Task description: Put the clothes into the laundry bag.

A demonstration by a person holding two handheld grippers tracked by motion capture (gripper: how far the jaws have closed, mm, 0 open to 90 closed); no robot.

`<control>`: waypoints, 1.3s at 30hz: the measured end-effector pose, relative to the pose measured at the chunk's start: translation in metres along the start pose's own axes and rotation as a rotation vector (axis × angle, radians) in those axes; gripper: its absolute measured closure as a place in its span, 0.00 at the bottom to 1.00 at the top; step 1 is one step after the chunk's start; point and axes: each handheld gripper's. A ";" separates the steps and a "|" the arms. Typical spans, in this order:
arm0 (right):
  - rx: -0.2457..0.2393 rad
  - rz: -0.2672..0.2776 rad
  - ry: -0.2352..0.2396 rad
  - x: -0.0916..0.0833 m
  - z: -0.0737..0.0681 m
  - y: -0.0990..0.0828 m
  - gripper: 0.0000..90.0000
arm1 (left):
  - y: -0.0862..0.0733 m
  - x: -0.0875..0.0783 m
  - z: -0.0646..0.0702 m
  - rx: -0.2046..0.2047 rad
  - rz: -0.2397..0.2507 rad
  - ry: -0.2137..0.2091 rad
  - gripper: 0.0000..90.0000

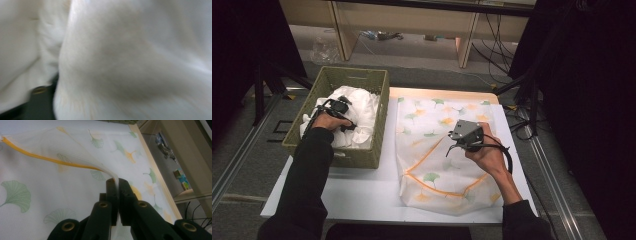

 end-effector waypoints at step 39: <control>0.013 -0.010 -0.002 0.001 0.003 -0.007 0.99 | 0.021 -0.138 -0.023 -0.168 0.428 -0.460 0.65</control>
Point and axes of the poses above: each handheld gripper's, and its own axes: x roughly forward along the jaws, y roughly out of its top, z roughly to its right, and after that the axes turned 15 degrees about -x, right-handed
